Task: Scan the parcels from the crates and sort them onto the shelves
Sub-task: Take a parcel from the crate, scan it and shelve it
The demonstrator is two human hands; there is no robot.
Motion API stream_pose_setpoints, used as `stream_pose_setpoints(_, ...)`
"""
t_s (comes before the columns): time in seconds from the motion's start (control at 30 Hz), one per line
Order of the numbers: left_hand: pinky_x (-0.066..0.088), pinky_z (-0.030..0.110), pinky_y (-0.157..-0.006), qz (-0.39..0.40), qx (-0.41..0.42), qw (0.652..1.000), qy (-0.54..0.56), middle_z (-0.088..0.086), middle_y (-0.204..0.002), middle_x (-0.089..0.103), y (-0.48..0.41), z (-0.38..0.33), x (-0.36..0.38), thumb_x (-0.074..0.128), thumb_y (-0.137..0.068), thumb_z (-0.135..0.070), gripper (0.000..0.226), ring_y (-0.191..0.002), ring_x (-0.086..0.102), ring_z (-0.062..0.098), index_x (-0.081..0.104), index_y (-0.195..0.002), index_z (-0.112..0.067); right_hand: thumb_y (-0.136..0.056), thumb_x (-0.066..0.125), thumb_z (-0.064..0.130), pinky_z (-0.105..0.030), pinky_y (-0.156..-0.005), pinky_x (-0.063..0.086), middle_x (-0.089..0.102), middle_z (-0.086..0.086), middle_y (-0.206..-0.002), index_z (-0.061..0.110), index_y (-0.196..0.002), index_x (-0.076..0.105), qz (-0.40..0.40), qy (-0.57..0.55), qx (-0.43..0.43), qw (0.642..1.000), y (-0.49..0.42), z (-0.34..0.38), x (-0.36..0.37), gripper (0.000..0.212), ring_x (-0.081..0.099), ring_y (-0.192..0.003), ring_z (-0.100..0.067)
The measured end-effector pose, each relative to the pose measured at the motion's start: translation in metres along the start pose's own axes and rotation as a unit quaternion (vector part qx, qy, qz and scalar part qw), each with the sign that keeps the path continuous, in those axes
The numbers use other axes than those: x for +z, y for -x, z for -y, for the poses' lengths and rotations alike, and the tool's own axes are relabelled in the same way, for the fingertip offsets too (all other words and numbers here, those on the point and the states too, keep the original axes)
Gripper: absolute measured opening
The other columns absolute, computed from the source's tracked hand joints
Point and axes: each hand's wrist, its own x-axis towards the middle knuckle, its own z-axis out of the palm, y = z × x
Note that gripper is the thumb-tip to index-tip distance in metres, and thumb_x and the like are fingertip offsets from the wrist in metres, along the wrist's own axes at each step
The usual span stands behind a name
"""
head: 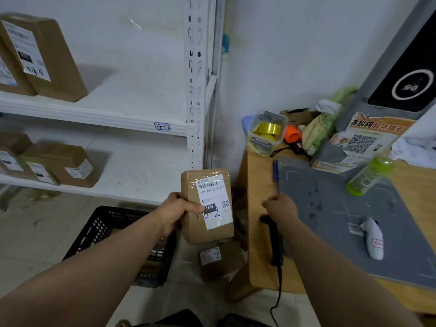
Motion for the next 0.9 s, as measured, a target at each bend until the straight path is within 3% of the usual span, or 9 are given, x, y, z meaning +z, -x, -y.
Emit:
stream_pose_setpoints(0.07, 0.055, 0.053, -0.091, 0.001, -0.006, 1.0, 0.0, 0.005, -0.113, 0.076, 0.001, 0.002, 0.003, 0.094, -0.041, -0.024, 0.105, -0.105, 0.072, 0.03, 0.05, -0.136, -0.016, -0.089, 0.07, 0.02, -0.032, -0.061, 0.049, 0.057, -0.011, -0.104, 0.004, -0.126, 0.049, -0.03, 0.067, 0.023, 0.997, -0.004, -0.018, -0.003, 0.046, 0.058, -0.085, -0.024)
stream_pose_setpoints(0.13, 0.055, 0.055, -0.092, -0.003, -0.013, 1.0, -0.002, 0.005, -0.112, 0.076, 0.0, 0.004, 0.004, 0.095, -0.04, -0.023, 0.106, -0.104, 0.072, 0.03, 0.05, -0.136, -0.016, -0.082, 0.078, 0.03, -0.041, -0.075, 0.055, 0.051, -0.019, -0.12, 0.004, -0.133, 0.038, -0.029, 0.097, 0.073, 0.992, -0.01, -0.036, 0.0, 0.07, 0.058, -0.1, -0.034)
stream_pose_setpoints(0.2, 0.056, 0.056, -0.091, -0.012, -0.023, 1.0, -0.003, 0.006, -0.111, 0.076, -0.001, 0.007, 0.004, 0.095, -0.04, -0.022, 0.105, -0.103, 0.073, 0.031, 0.05, -0.135, -0.016, -0.085, 0.075, 0.029, -0.047, -0.085, 0.058, 0.048, -0.022, -0.126, 0.005, -0.139, 0.03, -0.009, 0.114, 0.12, 0.986, -0.014, -0.049, 0.007, 0.074, 0.057, -0.104, -0.037)
stream_pose_setpoints(0.3, 0.058, 0.053, -0.087, -0.026, -0.037, 0.999, -0.015, 0.006, -0.11, 0.077, 0.0, 0.011, 0.005, 0.096, -0.038, -0.023, 0.105, -0.103, 0.072, 0.031, 0.052, -0.134, -0.016, -0.093, 0.063, 0.019, -0.04, -0.07, 0.059, 0.052, -0.023, -0.125, 0.002, -0.15, 0.018, 0.019, 0.149, 0.139, 0.979, -0.02, -0.061, 0.017, 0.074, 0.061, -0.092, -0.031)
stream_pose_setpoints(0.4, 0.058, 0.051, -0.085, -0.023, -0.046, 0.998, -0.027, 0.005, -0.111, 0.077, 0.004, 0.013, 0.006, 0.096, -0.039, -0.023, 0.106, -0.104, 0.072, 0.03, 0.053, -0.135, -0.016, -0.097, 0.057, 0.014, -0.031, -0.049, 0.045, 0.059, -0.018, -0.112, -0.002, -0.152, 0.022, 0.042, 0.202, 0.108, 0.973, -0.022, -0.068, 0.023, 0.067, 0.057, -0.074, -0.023)
stream_pose_setpoints(0.53, 0.057, 0.046, -0.079, -0.022, -0.048, 0.998, -0.026, 0.004, -0.111, 0.076, 0.011, 0.015, 0.007, 0.094, -0.044, -0.02, 0.099, -0.105, 0.07, 0.03, 0.053, -0.135, -0.015, -0.098, 0.057, 0.012, -0.029, -0.051, 0.043, 0.051, -0.008, -0.083, -0.004, -0.152, 0.024, 0.054, 0.239, 0.087, 0.966, -0.023, -0.084, 0.029, 0.065, 0.053, -0.069, -0.018)
stream_pose_setpoints(0.67, 0.057, 0.045, -0.079, -0.026, -0.062, 0.997, -0.028, 0.005, -0.108, 0.077, 0.011, 0.019, 0.007, 0.09, -0.059, -0.011, 0.082, -0.104, 0.071, 0.029, 0.055, -0.134, -0.013, -0.091, 0.059, 0.002, -0.042, -0.075, 0.057, 0.057, -0.016, -0.103, 0.004, -0.15, 0.033, 0.097, 0.116, 0.097, 0.984, -0.021, -0.097, 0.029, 0.064, 0.06, -0.091, -0.03)
stream_pose_setpoints(0.77, 0.056, 0.052, -0.089, -0.065, -0.065, 0.996, -0.016, 0.007, -0.108, 0.077, 0.01, 0.021, 0.006, 0.09, -0.06, -0.01, 0.078, -0.103, 0.071, 0.03, 0.057, -0.132, -0.013, -0.089, 0.058, -0.007, -0.042, -0.07, 0.055, 0.057, -0.023, -0.109, 0.007, -0.134, 0.047, 0.18, -0.06, 0.132, 0.973, -0.002, -0.085, 0.018, 0.049, 0.059, -0.086, -0.035)
stream_pose_setpoints(0.9, 0.048, 0.047, -0.089, -0.145, -0.06, 0.988, 0.002, 0.005, -0.098, 0.064, 0.009, 0.028, 0.013, 0.083, -0.076, -0.002, 0.052, -0.097, 0.06, 0.026, 0.045, -0.111, -0.011, -0.081, 0.06, -0.015, -0.043, -0.077, 0.056, 0.059, -0.02, -0.111, 0.016, -0.128, 0.054, 0.286, -0.155, 0.077, 0.942, 0.025, -0.053, 0.002, 0.056, 0.06, -0.091, -0.034)
